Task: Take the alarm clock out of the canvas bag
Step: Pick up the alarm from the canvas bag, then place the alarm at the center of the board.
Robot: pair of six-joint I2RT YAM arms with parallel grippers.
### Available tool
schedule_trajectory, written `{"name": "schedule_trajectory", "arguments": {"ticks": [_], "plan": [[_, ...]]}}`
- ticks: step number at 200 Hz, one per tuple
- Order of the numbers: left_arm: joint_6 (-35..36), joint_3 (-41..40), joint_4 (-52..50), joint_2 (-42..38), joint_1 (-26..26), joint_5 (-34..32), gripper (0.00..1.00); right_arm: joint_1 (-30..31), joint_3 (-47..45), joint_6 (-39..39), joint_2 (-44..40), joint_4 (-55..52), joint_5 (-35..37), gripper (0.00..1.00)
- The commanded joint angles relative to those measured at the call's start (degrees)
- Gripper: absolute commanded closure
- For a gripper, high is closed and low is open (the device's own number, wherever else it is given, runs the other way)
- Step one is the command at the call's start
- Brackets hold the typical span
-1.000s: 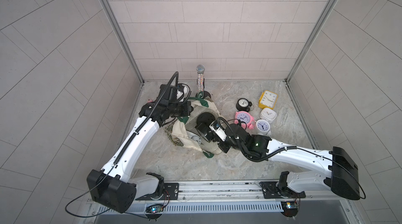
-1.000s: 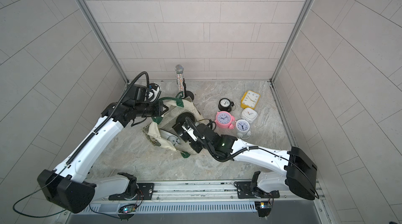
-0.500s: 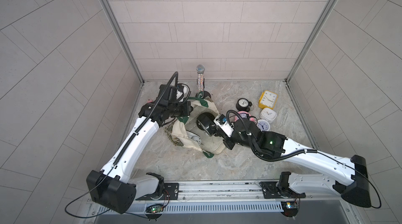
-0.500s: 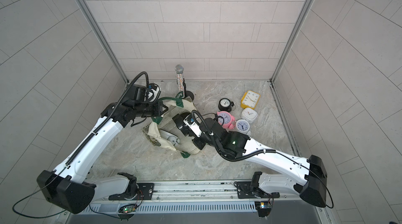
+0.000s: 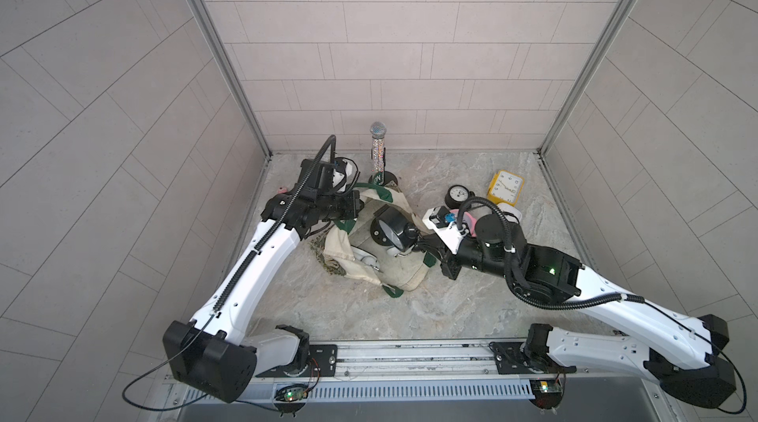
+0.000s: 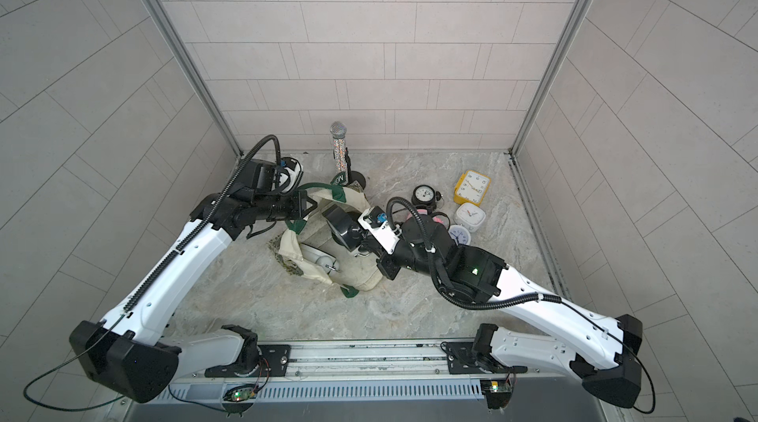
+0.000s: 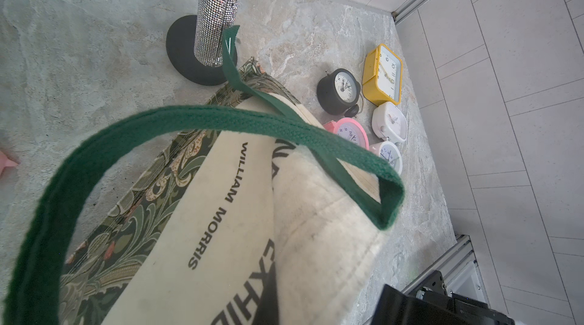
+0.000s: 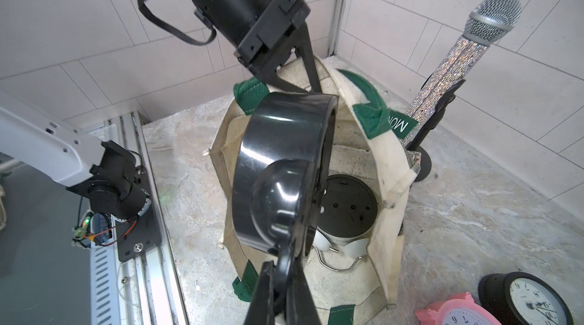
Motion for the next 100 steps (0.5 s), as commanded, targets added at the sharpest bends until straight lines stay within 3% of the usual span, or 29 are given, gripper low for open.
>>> {"name": "schedule_trajectory", "arguments": {"ticks": [1,45,100], "plan": [[-0.03,0.24,1.27,-1.95,0.43,0.54,1.00,-1.74,2.22,1.62,-3.05,1.14,-3.25,1.00],[0.05,0.22,1.09,-2.07,0.44,0.49,1.00,-10.12,1.70,8.76,-8.47,1.14,-5.53,1.00],[0.21,0.09,1.18,-2.01,0.44,0.40,1.00,-28.98,-1.08,22.59,-14.20,-0.37,-14.23,1.00]]}}
